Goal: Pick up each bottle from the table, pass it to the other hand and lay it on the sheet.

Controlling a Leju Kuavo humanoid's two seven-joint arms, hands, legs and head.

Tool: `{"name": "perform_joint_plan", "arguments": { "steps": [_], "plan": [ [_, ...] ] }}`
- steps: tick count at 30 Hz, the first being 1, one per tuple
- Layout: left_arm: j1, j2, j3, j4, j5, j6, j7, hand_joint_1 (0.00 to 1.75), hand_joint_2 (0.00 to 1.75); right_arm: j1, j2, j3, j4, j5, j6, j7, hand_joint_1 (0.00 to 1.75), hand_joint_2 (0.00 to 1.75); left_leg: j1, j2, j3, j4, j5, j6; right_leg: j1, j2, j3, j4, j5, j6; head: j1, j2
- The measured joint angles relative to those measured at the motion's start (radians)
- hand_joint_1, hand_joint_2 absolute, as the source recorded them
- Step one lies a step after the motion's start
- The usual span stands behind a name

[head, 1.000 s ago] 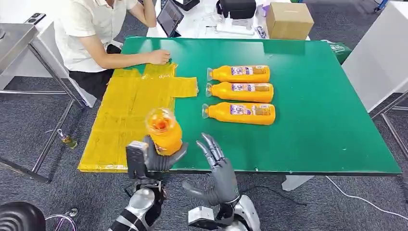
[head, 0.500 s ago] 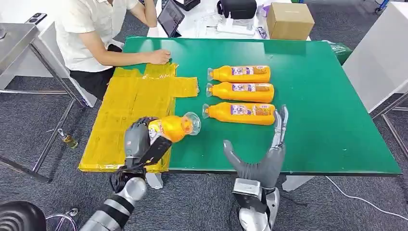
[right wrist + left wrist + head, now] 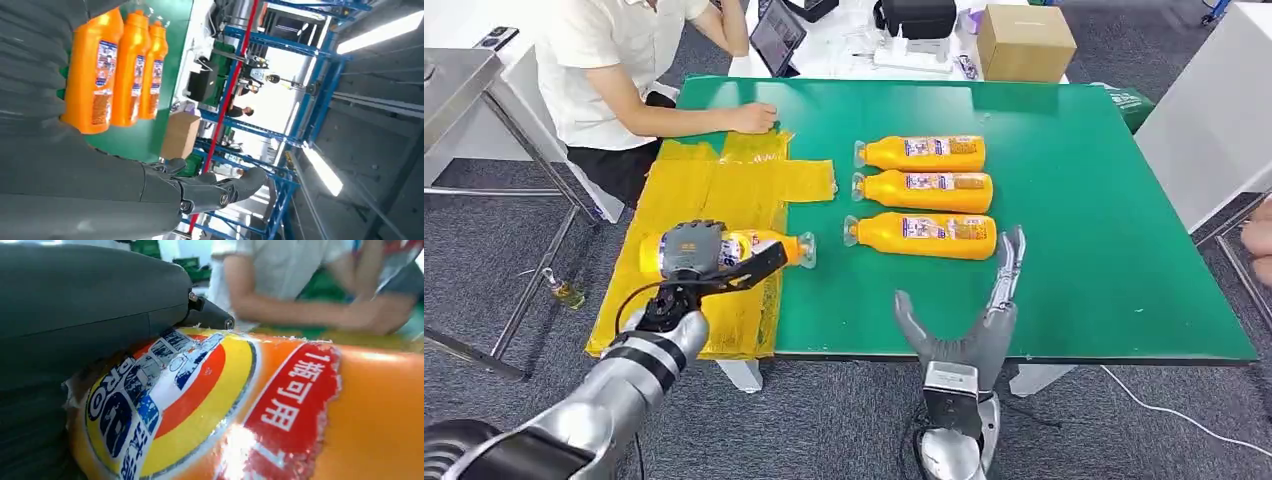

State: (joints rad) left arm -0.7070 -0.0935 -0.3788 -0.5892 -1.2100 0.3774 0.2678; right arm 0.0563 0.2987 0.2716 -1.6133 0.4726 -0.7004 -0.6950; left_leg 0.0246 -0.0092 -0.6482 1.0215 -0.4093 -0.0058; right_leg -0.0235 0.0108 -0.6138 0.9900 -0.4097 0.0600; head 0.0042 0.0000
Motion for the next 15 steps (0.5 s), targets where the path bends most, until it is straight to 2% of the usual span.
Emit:
{"name": "perform_joint_plan", "arguments": {
  "steps": [2, 3, 4, 5, 10, 11, 15],
  "plan": [
    [-0.032, -0.007, 0.004, 0.054, 0.001, -0.034, 0.007, 1.75, 1.75, -0.001, 0.0, 0.001, 0.015, -0.002, 0.0, 0.0, 0.0, 1.75, 0.0, 0.0, 0.0, 0.0, 0.0, 0.0, 0.0, 0.0, 0.0, 0.0, 0.0, 0.0, 0.0, 0.0],
    [-0.04, -0.01, 0.009, 0.072, 0.011, -0.049, 0.004, 1.59, 1.75, -0.001, 0.0, 0.001, 0.019, -0.006, 0.0, 0.0, 0.0, 1.75, 0.0, 0.0, 0.0, 0.0, 0.0, 0.0, 0.0, 0.0, 0.0, 0.0, 0.0, 0.0, 0.001, 0.0],
    [-0.045, -0.013, 0.017, 0.085, 0.023, -0.059, -0.004, 0.51, 1.75, -0.001, 0.0, 0.001, 0.023, -0.008, 0.0, 0.0, 0.0, 1.75, 0.0, 0.0, 0.0, 0.0, 0.0, 0.0, 0.0, 0.0, 0.0, 0.0, 0.0, 0.0, 0.001, 0.0],
    [-0.046, -0.016, 0.028, 0.1, 0.053, -0.077, -0.023, 0.09, 1.75, -0.001, 0.0, 0.001, 0.028, -0.01, 0.0, 0.0, 0.0, 1.75, 0.0, 0.0, 0.0, 0.0, 0.0, 0.0, 0.0, 0.0, 0.0, 0.0, 0.0, 0.0, 0.0, 0.0],
    [-0.049, -0.031, 0.099, 0.145, 0.173, -0.137, -0.145, 0.07, 1.75, -0.001, -0.005, 0.001, 0.054, -0.011, 0.0, 0.0, 0.0, 1.75, 0.0, 0.0, 0.0, 0.0, 0.0, 0.0, 0.0, 0.0, 0.0, 0.0, 0.0, 0.0, 0.0, 0.0],
    [-0.049, -0.034, 0.111, 0.151, 0.193, -0.147, -0.164, 0.0, 1.75, 0.0, -0.007, 0.001, 0.059, -0.013, 0.0, 0.0, 0.0, 1.75, 0.0, 0.0, 0.0, 0.0, 0.0, 0.0, 0.0, 0.0, 0.0, 0.0, 0.0, 0.0, 0.0, 0.0],
    [-0.051, -0.041, 0.146, 0.173, 0.205, -0.15, -0.18, 0.0, 1.75, -0.001, -0.011, 0.001, 0.072, -0.013, 0.0, 0.0, 0.0, 1.75, 0.0, 0.0, 0.0, 0.0, 0.0, 0.0, 0.0, 0.0, 0.0, 0.0, 0.0, 0.0, 0.0, 0.0]
  ]
}}
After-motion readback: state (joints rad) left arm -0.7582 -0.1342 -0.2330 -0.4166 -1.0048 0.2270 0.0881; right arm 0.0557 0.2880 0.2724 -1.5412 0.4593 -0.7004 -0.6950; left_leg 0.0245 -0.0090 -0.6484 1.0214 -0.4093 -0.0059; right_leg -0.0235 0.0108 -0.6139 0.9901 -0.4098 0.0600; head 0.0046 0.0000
